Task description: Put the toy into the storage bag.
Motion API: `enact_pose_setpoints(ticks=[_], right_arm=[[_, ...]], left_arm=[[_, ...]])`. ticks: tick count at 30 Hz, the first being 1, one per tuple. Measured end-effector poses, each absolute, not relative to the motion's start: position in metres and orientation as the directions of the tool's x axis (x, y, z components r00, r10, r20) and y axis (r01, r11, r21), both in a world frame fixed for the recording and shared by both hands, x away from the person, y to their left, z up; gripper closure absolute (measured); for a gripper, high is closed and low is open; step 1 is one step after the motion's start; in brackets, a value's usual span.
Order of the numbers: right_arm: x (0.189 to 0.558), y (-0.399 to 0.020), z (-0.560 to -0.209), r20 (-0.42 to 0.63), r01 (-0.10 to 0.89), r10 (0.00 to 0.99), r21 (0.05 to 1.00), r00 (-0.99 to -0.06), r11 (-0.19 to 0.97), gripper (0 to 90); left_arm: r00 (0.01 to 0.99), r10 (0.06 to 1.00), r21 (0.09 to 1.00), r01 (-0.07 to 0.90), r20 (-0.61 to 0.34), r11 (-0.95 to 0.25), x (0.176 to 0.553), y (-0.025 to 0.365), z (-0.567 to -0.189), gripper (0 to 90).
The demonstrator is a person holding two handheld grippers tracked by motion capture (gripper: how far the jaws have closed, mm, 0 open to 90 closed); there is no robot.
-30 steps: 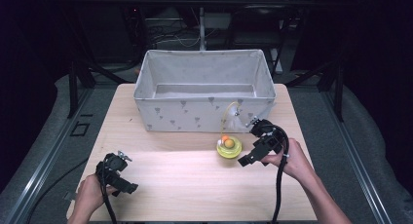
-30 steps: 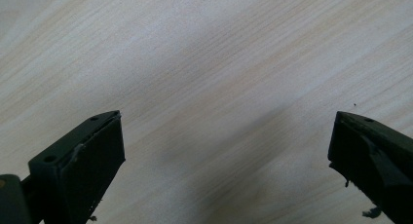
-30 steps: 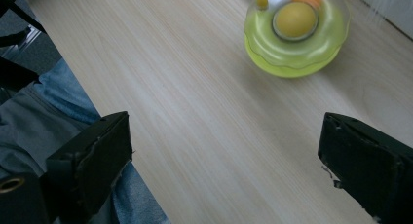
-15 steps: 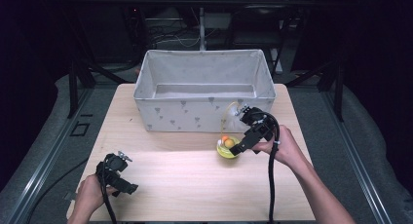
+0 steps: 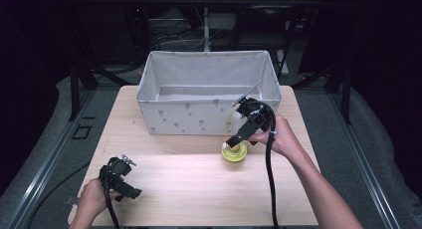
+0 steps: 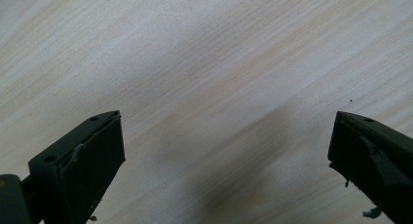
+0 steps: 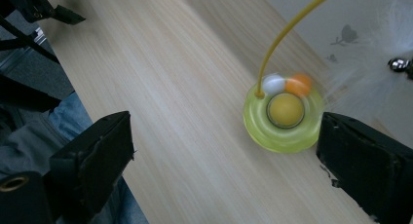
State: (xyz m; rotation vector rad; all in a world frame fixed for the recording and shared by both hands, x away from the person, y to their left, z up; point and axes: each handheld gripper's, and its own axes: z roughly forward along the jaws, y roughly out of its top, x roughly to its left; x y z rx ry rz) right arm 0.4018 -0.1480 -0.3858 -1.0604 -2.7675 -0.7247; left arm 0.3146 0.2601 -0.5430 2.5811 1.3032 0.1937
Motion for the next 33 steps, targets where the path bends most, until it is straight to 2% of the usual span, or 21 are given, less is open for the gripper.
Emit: enact_pose_setpoints(ticks=[9,12,13,16,21,24,25,29,30,33], right_arm=[[0.419,-0.138,-0.377,0.249,0.667,0.628,0.410,-0.738,0.622,15.4],[0.426,-0.134,-0.377,0.241,0.681,0.648,0.410,-0.723,0.607,26.7],[0.426,-0.134,-0.377,0.241,0.681,0.648,0.410,-0.723,0.607,26.7],[0.432,-0.132,-0.377,0.231,0.695,0.670,0.408,-0.705,0.591,39.1],[0.435,-0.130,-0.378,0.225,0.716,0.698,0.407,-0.680,0.567,45.9],[0.438,-0.129,-0.380,0.213,0.732,0.723,0.410,-0.657,0.544,54.8],[0.438,-0.129,-0.380,0.213,0.732,0.723,0.410,-0.657,0.544,54.8],[0.440,-0.127,-0.382,0.214,0.737,0.732,0.420,-0.647,0.529,70.4],[0.441,-0.125,-0.383,0.211,0.738,0.732,0.412,-0.648,0.535,78.1],[0.442,-0.123,-0.383,0.203,0.733,0.728,0.406,-0.655,0.546,83.5]], left_arm=[[0.595,0.804,0.270,0.773,0.004,-0.574,0.315,0.259,-0.544,0.1],[0.594,0.804,0.270,0.773,0.007,-0.574,0.315,0.260,-0.544,0.1],[0.595,0.804,0.269,0.773,0.006,-0.574,0.315,0.260,-0.544,0.1],[0.596,0.803,0.267,0.773,0.006,-0.576,0.315,0.259,-0.544,0.2],[0.604,0.797,0.258,0.769,0.007,-0.585,0.316,0.258,-0.545,0.2],[0.614,0.789,0.241,0.765,0.009,-0.598,0.317,0.255,-0.547,0.2],[0.618,0.786,0.239,0.763,0.007,-0.601,0.317,0.254,-0.547,0.2],[0.613,0.790,0.251,0.764,0.004,-0.594,0.317,0.253,-0.546,0.2],[0.614,0.789,0.249,0.764,0.004,-0.596,0.317,0.254,-0.546,0.2],[0.611,0.791,0.244,0.767,0.000,-0.593,0.317,0.255,-0.547,0.2]])
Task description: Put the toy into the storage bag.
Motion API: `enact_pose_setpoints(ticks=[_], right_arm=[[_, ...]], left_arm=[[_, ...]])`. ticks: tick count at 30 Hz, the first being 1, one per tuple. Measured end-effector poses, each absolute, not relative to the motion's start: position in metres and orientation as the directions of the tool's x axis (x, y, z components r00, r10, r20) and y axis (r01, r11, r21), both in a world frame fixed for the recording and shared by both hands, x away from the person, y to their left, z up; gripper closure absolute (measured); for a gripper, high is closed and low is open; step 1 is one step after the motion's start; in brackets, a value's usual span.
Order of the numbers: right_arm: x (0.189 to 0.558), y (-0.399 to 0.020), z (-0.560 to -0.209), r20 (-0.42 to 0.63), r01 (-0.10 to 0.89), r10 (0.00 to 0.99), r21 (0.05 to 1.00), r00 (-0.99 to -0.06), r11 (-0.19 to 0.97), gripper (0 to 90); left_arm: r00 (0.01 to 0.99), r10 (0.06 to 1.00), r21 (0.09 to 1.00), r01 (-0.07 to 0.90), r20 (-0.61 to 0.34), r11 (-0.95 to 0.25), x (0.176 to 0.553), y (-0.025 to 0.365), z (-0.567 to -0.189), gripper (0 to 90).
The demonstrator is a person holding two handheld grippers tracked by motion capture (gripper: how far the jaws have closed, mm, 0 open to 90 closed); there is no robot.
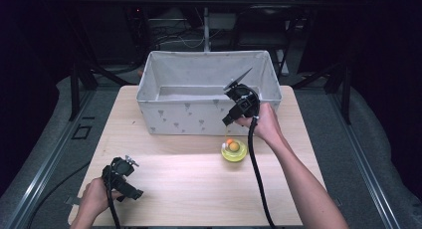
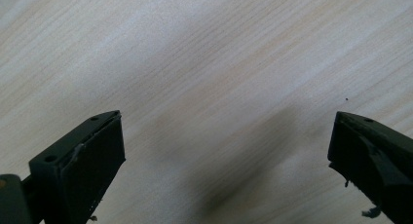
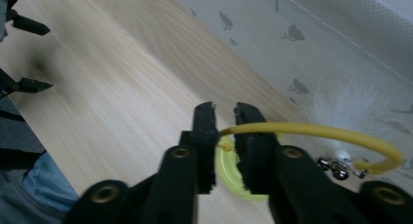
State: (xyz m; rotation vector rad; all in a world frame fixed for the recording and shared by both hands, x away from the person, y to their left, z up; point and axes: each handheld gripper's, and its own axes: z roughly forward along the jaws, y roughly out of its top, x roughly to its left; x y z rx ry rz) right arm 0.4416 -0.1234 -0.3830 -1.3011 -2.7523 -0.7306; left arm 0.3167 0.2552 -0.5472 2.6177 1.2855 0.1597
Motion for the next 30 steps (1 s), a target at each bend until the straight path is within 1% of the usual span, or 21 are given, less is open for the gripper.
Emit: enact_pose_setpoints(ticks=[1,4,8,13,17,22,27,30], right_arm=[[0.441,-0.121,-0.381,0.196,0.728,0.724,0.402,-0.661,0.556,86.8],[0.440,-0.118,-0.381,0.196,0.724,0.719,0.399,-0.667,0.562,87.6],[0.438,-0.113,-0.381,0.182,0.716,0.715,0.396,-0.675,0.575,88.1],[0.433,-0.115,-0.377,0.162,0.702,0.707,0.397,-0.688,0.592,88.3],[0.428,-0.119,-0.372,0.158,0.691,0.698,0.405,-0.698,0.599,88.4],[0.424,-0.119,-0.369,0.154,0.669,0.676,0.408,-0.721,0.621,88.5],[0.420,-0.120,-0.362,0.151,0.657,0.666,0.422,-0.730,0.624,88.5],[0.419,-0.120,-0.359,0.142,0.647,0.656,0.411,-0.742,0.643,88.5]], left_arm=[[0.614,0.789,0.235,0.767,0.001,-0.597,0.318,0.256,-0.548,0.7],[0.607,0.795,0.236,0.773,-0.007,-0.588,0.318,0.255,-0.547,1.3],[0.608,0.794,0.251,0.769,0.000,-0.589,0.316,0.254,-0.545,1.5],[0.613,0.790,0.253,0.766,-0.009,-0.591,0.316,0.254,-0.546,1.4],[0.609,0.793,0.275,0.764,-0.010,-0.584,0.315,0.254,-0.544,1.5],[0.609,0.793,0.275,0.765,-0.018,-0.582,0.314,0.252,-0.544,5.4],[0.600,0.800,0.286,0.769,-0.015,-0.572,0.312,0.251,-0.541,5.0],[0.610,0.792,0.289,0.761,-0.014,-0.581,0.310,0.249,-0.542,4.2]])
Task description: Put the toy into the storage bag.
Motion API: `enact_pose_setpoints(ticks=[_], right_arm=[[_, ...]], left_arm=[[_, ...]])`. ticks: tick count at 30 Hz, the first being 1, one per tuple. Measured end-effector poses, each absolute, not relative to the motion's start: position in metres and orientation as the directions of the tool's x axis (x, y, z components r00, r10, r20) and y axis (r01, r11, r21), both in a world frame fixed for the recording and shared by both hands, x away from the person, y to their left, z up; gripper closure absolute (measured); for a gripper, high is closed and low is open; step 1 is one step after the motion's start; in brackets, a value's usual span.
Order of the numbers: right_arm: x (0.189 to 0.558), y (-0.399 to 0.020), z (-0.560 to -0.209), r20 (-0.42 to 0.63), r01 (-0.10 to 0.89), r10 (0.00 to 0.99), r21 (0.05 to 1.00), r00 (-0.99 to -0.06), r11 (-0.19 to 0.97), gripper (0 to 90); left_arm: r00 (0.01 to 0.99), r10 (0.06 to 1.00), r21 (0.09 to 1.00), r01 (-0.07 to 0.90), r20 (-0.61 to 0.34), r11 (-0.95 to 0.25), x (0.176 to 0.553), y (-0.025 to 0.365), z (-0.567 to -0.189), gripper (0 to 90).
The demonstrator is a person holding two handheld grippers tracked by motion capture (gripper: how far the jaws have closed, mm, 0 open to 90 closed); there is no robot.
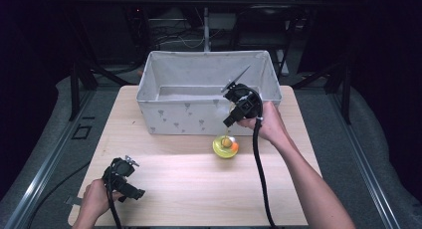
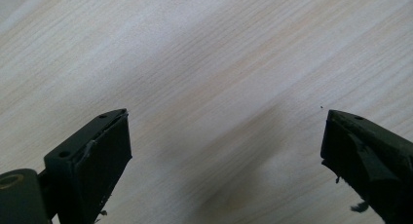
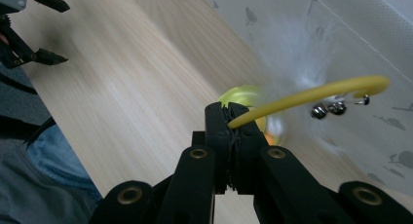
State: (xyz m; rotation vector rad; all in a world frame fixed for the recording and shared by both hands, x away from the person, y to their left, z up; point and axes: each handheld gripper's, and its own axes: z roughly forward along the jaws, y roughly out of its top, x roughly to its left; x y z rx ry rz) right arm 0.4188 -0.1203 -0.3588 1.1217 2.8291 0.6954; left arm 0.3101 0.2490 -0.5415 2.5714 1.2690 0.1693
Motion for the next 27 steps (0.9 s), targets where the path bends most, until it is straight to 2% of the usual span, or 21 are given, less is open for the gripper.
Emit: enact_pose_setpoints(ticks=[10,16,27], right_arm=[[0.414,-0.124,-0.343,0.151,0.630,0.637,0.430,-0.756,0.647,88.5],[0.416,-0.131,-0.337,0.151,0.624,0.625,0.407,-0.766,0.667,88.4],[0.419,-0.132,-0.322,0.141,0.606,0.604,0.381,-0.784,0.698,88.4]], left_arm=[[0.621,0.784,0.287,0.753,-0.014,-0.592,0.312,0.251,-0.545,0.5],[0.651,0.759,0.292,0.724,0.015,-0.626,0.310,0.251,-0.545,0.3],[0.646,0.763,0.297,0.723,0.028,-0.624,0.311,0.254,-0.545,0.2]])
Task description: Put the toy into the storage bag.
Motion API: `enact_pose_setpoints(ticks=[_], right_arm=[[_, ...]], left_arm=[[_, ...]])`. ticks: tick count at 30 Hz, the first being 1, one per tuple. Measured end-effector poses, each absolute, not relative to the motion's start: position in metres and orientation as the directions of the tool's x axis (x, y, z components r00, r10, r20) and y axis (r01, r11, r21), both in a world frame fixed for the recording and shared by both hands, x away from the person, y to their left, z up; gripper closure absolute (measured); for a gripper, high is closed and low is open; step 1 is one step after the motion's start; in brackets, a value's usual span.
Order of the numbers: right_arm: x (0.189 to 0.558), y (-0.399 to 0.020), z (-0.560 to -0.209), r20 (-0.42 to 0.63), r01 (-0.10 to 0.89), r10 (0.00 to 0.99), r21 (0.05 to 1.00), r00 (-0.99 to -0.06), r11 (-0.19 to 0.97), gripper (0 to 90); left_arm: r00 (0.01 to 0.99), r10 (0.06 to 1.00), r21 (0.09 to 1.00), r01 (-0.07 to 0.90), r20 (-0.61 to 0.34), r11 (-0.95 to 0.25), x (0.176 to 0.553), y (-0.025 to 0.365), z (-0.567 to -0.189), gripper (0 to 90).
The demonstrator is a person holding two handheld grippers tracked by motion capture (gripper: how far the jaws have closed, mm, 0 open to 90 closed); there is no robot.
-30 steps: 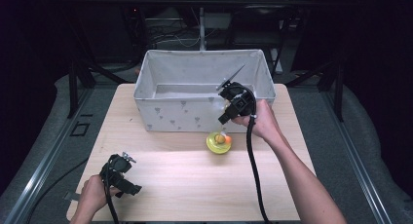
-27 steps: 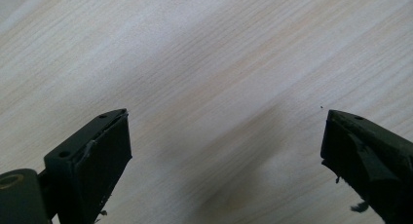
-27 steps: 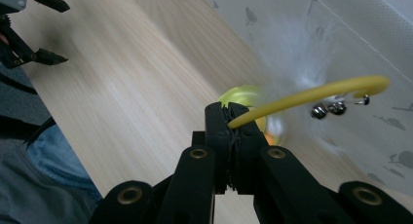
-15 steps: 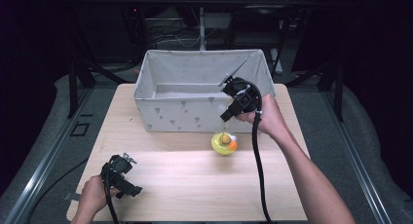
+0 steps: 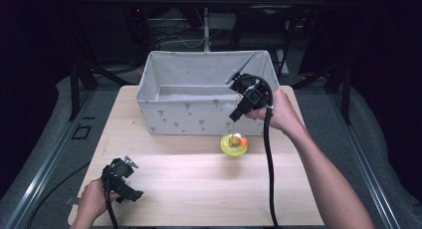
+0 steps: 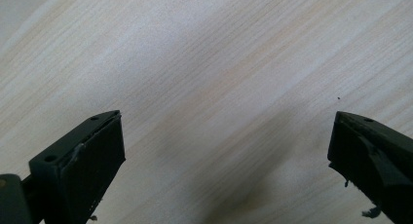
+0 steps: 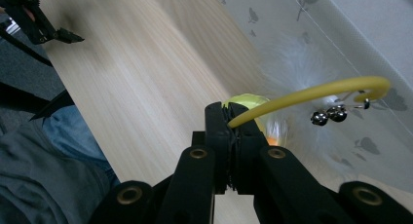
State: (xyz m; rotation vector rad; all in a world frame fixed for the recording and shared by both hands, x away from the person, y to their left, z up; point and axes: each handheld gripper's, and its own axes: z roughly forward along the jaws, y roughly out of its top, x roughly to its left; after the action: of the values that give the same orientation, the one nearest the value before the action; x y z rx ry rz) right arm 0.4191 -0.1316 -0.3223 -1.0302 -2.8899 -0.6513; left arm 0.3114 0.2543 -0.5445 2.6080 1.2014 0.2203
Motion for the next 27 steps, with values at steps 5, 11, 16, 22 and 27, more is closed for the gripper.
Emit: enact_pose_setpoints(ticks=[5,11,16,22,27], right_arm=[[0.418,-0.132,-0.312,0.135,0.599,0.599,0.380,-0.790,0.705,88.4],[0.418,-0.135,-0.306,0.130,0.597,0.598,0.376,-0.791,0.708,88.4],[0.417,-0.135,-0.300,0.127,0.590,0.590,0.369,-0.798,0.718,88.4],[0.416,-0.137,-0.294,0.128,0.585,0.585,0.372,-0.801,0.721,88.4],[0.415,-0.139,-0.285,0.118,0.581,0.585,0.381,-0.802,0.719,88.4]], left_arm=[[0.654,0.756,0.297,0.717,0.026,-0.631,0.313,0.253,-0.545,0.2],[0.654,0.756,0.299,0.717,0.024,-0.630,0.314,0.254,-0.546,0.2],[0.649,0.760,0.298,0.722,0.019,-0.624,0.314,0.257,-0.546,0.2],[0.648,0.762,0.297,0.725,0.013,-0.622,0.314,0.256,-0.547,0.3],[0.652,0.758,0.292,0.723,0.013,-0.626,0.314,0.255,-0.547,0.3]])
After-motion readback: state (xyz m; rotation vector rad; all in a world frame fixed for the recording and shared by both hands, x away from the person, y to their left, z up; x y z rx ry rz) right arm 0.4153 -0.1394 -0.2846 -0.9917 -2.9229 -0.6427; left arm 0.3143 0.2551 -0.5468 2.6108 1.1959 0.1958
